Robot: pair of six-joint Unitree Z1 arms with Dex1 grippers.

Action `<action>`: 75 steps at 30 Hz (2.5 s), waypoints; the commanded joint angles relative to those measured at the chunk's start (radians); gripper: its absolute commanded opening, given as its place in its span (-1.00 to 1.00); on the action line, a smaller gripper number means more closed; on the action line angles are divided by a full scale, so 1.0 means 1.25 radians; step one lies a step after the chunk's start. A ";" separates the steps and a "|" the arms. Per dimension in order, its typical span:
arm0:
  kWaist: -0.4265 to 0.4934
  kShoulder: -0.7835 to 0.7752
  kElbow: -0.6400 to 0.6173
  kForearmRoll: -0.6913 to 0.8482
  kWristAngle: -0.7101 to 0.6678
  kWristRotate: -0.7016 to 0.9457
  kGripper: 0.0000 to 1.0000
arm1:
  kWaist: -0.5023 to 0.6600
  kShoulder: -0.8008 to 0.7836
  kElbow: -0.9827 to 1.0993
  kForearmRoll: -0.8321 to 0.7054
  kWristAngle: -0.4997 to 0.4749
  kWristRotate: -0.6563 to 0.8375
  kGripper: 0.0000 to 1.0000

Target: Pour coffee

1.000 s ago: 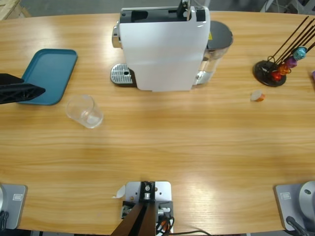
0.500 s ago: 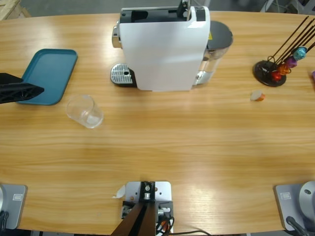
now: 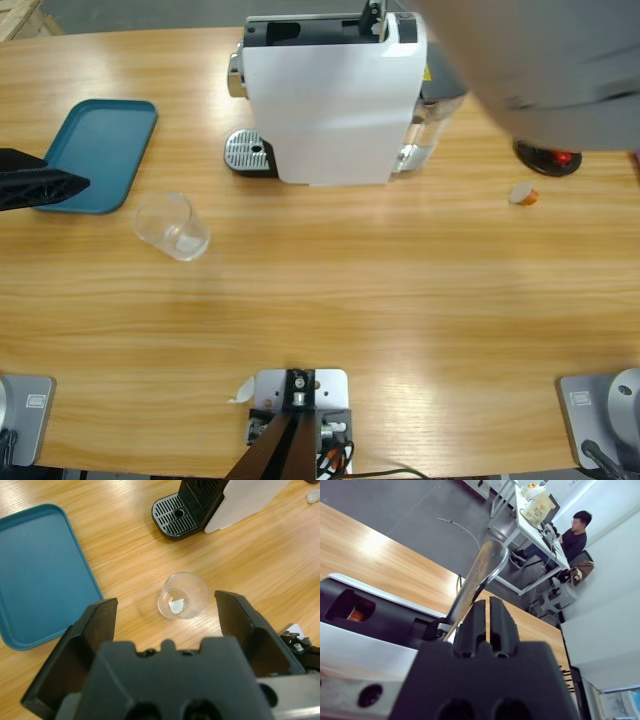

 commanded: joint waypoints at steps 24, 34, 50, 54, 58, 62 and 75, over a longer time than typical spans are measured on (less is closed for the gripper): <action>-0.005 -0.005 0.029 -0.012 -0.014 0.010 0.66 | 0.016 0.191 -0.160 -0.003 0.032 -0.148 -1.00; -0.005 -0.001 0.029 -0.013 -0.011 0.010 0.66 | 0.025 0.211 -0.162 0.006 0.084 -0.146 -1.00; -0.005 0.001 0.029 -0.013 -0.011 0.010 0.66 | 0.028 0.256 -0.164 0.012 0.132 -0.126 -1.00; -0.005 0.001 0.029 -0.013 -0.011 0.010 0.66 | 0.028 0.266 -0.167 0.012 0.147 -0.122 -1.00; -0.005 0.001 0.030 -0.013 -0.011 0.010 0.66 | 0.028 0.278 -0.173 0.012 0.157 -0.118 -1.00; -0.005 0.003 0.030 -0.013 -0.011 0.010 0.66 | 0.028 0.284 -0.178 0.013 0.165 -0.116 -1.00; -0.005 0.006 0.030 -0.013 -0.011 0.009 0.66 | 0.028 0.296 -0.179 0.013 0.184 -0.105 -1.00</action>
